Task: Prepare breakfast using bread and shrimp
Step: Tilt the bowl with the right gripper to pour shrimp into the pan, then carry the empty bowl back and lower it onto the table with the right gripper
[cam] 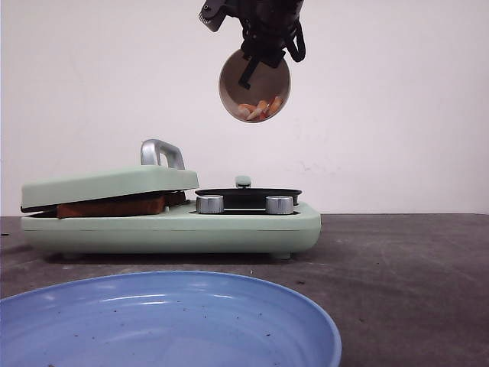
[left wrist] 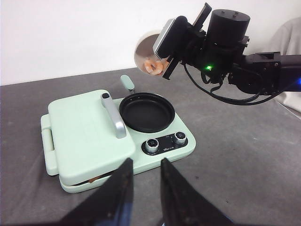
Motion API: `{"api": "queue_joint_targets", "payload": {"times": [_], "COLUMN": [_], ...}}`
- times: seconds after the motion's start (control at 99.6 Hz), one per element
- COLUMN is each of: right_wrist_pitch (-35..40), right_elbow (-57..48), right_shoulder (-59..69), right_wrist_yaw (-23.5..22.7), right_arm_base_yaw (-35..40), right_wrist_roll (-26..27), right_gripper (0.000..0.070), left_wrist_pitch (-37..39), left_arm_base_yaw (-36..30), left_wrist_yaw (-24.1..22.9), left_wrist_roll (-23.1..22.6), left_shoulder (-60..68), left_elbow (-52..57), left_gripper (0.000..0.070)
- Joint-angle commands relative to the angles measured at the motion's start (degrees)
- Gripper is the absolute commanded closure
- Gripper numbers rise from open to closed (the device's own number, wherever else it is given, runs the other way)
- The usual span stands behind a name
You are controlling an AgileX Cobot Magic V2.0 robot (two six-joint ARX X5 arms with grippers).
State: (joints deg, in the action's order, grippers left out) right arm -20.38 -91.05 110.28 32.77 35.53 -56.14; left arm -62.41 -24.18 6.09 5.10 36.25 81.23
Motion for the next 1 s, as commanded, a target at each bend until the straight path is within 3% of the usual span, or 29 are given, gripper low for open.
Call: {"api": "queue_joint_targets", "payload": {"times": [0.0,0.492,0.673,0.683,0.793,0.903,0.994], "right_wrist_pitch": [-1.0,-3.0,-3.3,-9.1,-7.8,-5.4,6.5], "right_elbow": [-1.7,-1.8,-2.6,-2.8,-2.8,-2.8,-3.3], "right_shoulder": [0.7,0.7,0.7,0.7,0.7,0.4,-1.9], "right_wrist_yaw": [0.2,0.2,-0.4,-1.2,-1.2,0.2,-1.3], "right_arm_base_yaw": [0.5,0.7,0.7,-0.1,-0.1,-0.1,-0.7], "right_wrist_roll": [-0.1,-0.1,6.8,0.9,2.5,9.9,24.7], "right_gripper": [0.0700,0.0700,0.0700,0.0700,0.0700,0.0700,0.0697], "left_wrist_pitch": [0.7,0.7,0.7,0.7,0.7,0.7,0.8], "left_arm_base_yaw": [-0.3,-0.3,-0.3,-0.3,-0.3,-0.3,-0.3], "left_wrist_yaw": [-0.2,-0.3,-0.3,-0.3,-0.3,-0.3,-0.3], "left_wrist_roll": [-0.1,-0.6,-1.2,-1.1,-1.0,-1.0,-1.0], "left_shoulder": [0.3,0.3,0.3,0.3,0.3,0.3,0.3], "left_elbow": [0.7,0.7,0.7,0.7,0.7,0.7,0.7], "left_gripper": [0.0685,0.0685,0.0685,0.0685,0.0685,0.0685,0.0685]}}
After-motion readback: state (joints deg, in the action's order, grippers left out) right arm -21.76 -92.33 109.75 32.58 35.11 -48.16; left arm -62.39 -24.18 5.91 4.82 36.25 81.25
